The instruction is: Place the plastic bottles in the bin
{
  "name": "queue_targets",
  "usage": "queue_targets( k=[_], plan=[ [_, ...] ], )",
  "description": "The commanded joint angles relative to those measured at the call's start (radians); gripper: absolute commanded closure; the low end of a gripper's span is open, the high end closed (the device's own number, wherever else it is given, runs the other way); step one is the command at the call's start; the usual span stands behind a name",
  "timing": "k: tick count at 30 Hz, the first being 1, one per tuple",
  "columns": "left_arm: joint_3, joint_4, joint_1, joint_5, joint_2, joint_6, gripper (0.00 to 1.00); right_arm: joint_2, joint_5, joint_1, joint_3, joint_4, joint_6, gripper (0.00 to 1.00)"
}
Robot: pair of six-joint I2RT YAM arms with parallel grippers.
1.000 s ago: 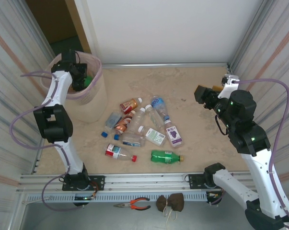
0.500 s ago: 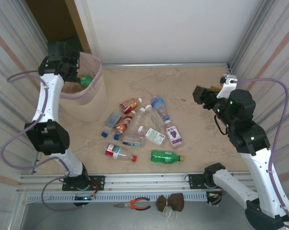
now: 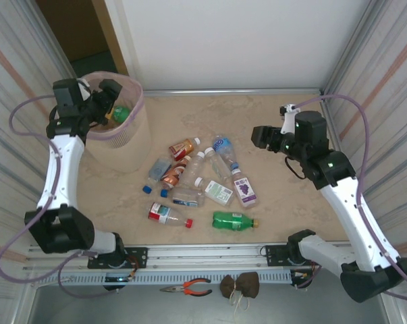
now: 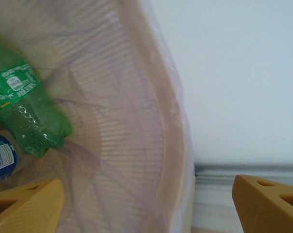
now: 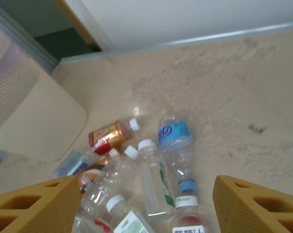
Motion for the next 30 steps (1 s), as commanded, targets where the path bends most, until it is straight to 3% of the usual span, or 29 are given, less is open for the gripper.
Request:
queue_targets(
  k=[1,13,19,30],
  plan=[
    [-0.073,0.083,0.005,0.067,-0.122,0.215,0.12,0.053,-0.055,0.002,0.006,-0.051,-0.047,0.3],
    [-0.277,0.046,-0.001,0.166,-0.303,0.403,0.15,0.269,0.077,0.154,0.039,-0.266,-0.158,0.35],
    [-0.352,-0.009,-0.001,0.157,-0.376,0.438,0.14,0.391,0.12,0.245,0.051,-0.273,-0.166,0.37],
    [-0.444,0.027,-0.001,0.213,-0.485,0.449,0.13,0.758,0.133,0.286,0.3,-0.252,-0.233,0.43]
  ],
)
